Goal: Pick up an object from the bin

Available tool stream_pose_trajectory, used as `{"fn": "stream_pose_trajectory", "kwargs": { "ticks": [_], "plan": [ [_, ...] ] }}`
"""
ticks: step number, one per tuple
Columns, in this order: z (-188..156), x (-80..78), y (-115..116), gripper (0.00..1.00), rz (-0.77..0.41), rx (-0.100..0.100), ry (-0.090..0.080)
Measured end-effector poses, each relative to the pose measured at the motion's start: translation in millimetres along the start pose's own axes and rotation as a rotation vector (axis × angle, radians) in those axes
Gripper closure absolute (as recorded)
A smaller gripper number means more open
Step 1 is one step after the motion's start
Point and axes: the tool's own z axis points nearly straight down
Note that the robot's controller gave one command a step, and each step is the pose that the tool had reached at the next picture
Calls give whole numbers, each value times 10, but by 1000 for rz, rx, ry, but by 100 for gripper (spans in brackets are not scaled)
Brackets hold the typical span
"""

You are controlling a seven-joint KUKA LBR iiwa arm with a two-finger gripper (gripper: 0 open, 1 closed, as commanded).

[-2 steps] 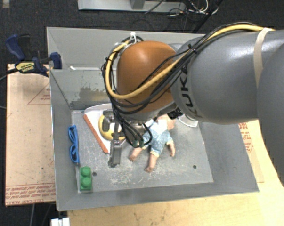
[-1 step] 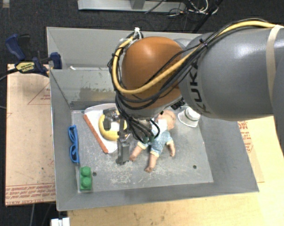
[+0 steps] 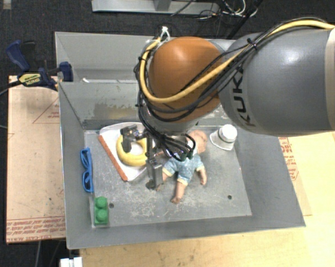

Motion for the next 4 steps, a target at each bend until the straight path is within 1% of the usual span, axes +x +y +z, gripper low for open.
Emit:
{"fn": "stream_pose_trajectory", "kwargs": {
  "ticks": [1, 2, 3, 4],
  "plan": [
    [424, 130, -16, 0, 86, 1, -6],
    [741, 59, 23, 0, -115, -1, 2],
    [880, -16, -68, 0, -285, 1, -3],
    [1121, -436, -163, 0, -102, -1, -5]
  ]
}}
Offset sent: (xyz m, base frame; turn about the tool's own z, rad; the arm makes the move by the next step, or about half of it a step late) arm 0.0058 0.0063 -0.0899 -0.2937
